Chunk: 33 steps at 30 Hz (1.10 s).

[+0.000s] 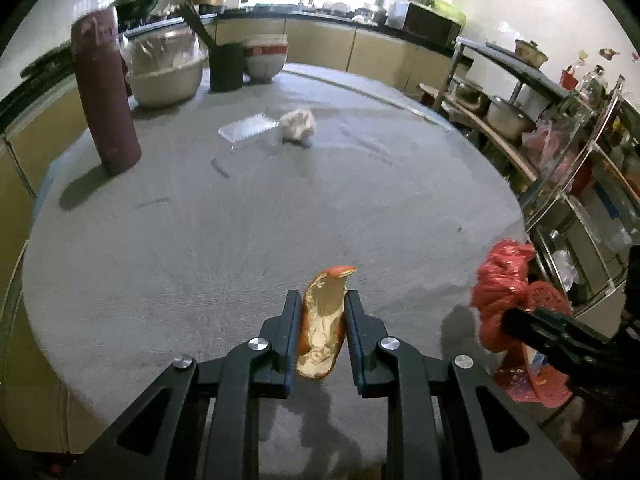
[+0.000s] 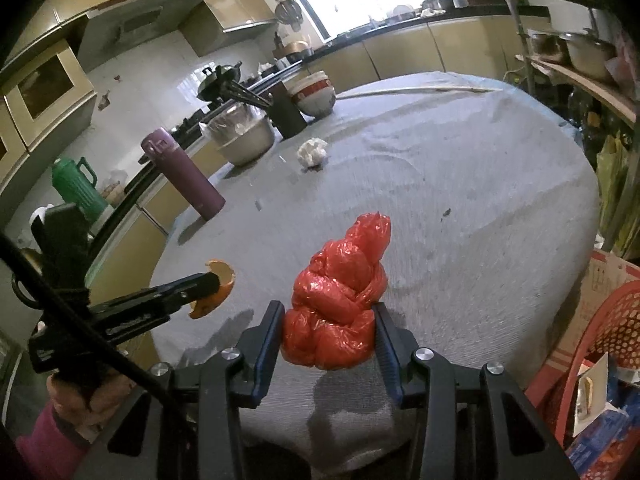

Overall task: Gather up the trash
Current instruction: 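Hold the orange peel with the left tool while the right tool holds the red bag by the basket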

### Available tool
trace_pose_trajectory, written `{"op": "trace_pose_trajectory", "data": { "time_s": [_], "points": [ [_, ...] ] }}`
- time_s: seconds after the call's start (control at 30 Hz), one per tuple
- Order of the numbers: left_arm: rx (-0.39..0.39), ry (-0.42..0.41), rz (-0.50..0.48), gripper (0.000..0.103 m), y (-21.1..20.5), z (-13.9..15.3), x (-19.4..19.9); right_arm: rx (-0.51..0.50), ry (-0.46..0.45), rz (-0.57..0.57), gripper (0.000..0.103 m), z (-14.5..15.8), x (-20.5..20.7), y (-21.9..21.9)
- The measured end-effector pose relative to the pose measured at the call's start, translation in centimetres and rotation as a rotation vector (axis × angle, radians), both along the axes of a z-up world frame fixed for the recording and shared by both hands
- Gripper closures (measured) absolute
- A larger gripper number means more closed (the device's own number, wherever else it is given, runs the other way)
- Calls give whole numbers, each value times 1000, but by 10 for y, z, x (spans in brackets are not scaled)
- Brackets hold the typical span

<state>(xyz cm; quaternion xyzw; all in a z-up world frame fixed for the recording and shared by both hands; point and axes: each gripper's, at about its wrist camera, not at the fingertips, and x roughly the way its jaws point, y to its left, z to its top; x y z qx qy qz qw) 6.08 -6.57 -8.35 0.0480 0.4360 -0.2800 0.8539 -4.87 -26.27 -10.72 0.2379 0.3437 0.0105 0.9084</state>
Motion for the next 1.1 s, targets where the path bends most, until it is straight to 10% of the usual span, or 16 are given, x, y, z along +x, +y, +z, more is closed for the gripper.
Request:
{"op": "trace_pose_trajectory", "data": {
  "time_s": [1.1],
  "points": [
    [159,-171,0,81,-51,42,-61,-2,-65,-39,56,14,-55,-25]
  ]
}}
